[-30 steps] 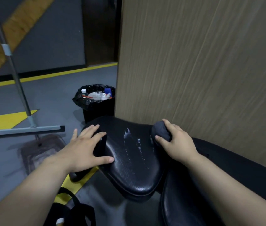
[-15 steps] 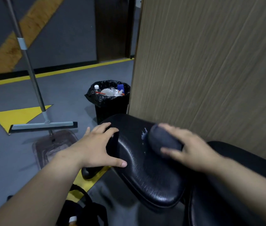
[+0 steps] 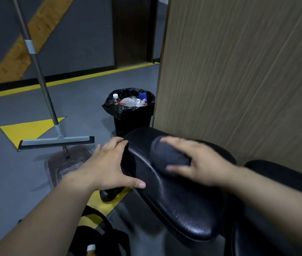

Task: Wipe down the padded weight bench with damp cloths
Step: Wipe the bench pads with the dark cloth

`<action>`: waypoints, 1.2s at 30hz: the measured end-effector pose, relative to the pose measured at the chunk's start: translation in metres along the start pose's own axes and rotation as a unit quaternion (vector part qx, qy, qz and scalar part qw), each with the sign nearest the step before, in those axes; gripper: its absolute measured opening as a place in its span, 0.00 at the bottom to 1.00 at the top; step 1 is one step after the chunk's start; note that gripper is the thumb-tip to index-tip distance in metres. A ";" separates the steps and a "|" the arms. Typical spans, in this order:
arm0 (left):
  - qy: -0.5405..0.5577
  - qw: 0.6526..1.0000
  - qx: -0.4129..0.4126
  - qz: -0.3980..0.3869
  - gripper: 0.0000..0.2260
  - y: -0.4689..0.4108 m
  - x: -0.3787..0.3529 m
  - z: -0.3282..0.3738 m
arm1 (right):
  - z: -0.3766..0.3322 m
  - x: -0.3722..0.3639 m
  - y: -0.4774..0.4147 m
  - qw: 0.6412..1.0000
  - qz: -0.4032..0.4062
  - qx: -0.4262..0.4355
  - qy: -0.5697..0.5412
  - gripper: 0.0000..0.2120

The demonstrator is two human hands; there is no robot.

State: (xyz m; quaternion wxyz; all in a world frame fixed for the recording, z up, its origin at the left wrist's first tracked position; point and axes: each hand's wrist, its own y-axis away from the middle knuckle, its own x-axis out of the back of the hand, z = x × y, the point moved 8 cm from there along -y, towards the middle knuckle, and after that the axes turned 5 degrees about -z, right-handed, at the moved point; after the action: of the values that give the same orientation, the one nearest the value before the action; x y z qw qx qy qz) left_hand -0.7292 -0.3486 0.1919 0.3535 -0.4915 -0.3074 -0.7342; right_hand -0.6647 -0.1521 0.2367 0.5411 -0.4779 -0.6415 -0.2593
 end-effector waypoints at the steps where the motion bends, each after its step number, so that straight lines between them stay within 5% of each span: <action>1: 0.005 1.000 0.000 -0.002 0.65 0.001 0.000 0.000 | 0.030 0.011 -0.010 0.998 0.020 -0.056 -0.002 0.34; 4: 0.029 0.999 -0.020 0.010 0.62 0.007 0.005 0.000 | 0.089 0.017 -0.028 0.970 0.029 -0.231 0.065 0.35; 12: 0.089 0.995 -0.020 0.048 0.62 0.010 0.014 -0.029 | -0.064 -0.038 -0.021 0.987 -0.050 0.042 0.147 0.34; 18: 0.010 0.996 0.066 0.063 0.63 0.007 0.010 -0.048 | -0.035 -0.049 -0.124 0.992 -0.045 -0.028 0.116 0.37; 23: 0.008 0.991 0.022 0.133 0.62 0.008 0.013 -0.034 | -0.009 -0.055 -0.192 0.986 -0.118 -0.059 0.099 0.39; 28: -0.017 0.989 -0.018 0.144 0.55 0.007 0.014 -0.015 | 0.003 -0.057 -0.204 0.975 -0.205 -0.070 0.044 0.29; 36: -0.020 0.989 -0.066 0.130 0.45 0.006 0.010 0.006 | 0.021 -0.051 -0.199 0.971 -0.213 -0.085 -0.072 0.26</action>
State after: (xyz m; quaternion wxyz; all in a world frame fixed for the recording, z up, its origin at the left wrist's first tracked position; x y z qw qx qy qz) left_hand -0.7243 -0.3492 0.2036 0.4068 -0.5641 -0.1986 -0.6905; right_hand -0.8538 -0.2324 0.2191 0.3835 -0.3917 -0.7414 -0.3871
